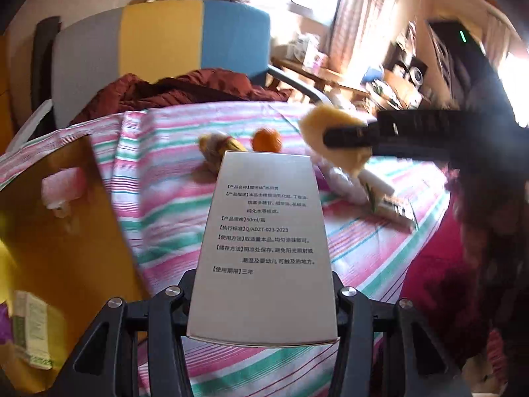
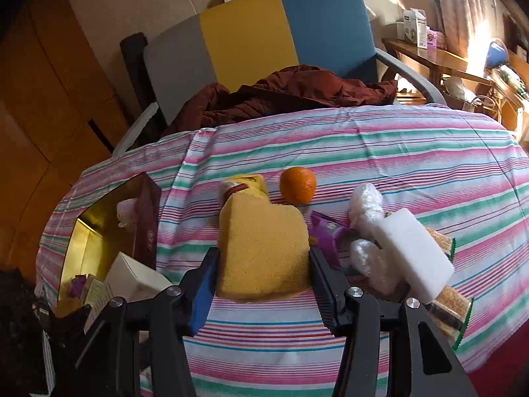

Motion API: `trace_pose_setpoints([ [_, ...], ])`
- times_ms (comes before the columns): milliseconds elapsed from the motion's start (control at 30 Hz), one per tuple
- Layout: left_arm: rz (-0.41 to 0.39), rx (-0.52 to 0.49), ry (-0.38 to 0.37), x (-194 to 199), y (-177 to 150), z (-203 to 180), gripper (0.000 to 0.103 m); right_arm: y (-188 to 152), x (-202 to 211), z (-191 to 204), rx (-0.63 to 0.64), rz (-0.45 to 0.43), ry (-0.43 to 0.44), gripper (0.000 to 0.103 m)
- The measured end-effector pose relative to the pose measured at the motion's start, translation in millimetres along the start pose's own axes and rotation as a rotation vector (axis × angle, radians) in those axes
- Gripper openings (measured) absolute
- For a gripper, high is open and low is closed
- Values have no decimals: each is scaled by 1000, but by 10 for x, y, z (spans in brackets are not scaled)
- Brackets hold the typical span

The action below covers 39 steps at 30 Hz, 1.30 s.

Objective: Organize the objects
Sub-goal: 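Lower the white box into the gold tray with left tool while right tool drops the sponge there, then withdraw both tools from the gold tray toward the remaining items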

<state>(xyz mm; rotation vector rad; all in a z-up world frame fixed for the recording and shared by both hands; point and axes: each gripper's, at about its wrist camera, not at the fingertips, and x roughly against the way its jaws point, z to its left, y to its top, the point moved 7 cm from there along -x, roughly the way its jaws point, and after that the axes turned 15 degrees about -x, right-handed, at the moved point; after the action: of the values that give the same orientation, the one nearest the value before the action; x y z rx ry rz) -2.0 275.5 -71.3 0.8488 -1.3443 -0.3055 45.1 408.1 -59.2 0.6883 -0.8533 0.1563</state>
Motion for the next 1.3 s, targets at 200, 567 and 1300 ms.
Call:
trace_pose_setpoints([
  [200,2,194,74,365,-72,751,51,-332,-89,628,107,49,94,54],
  [567,99,465,174,507,-544,2068,51,-921,-282,1553,280,139,219,54],
  [1300,-29,440,255,868,-572,2018,79,-1295,-441,1643,318,145,188,89],
])
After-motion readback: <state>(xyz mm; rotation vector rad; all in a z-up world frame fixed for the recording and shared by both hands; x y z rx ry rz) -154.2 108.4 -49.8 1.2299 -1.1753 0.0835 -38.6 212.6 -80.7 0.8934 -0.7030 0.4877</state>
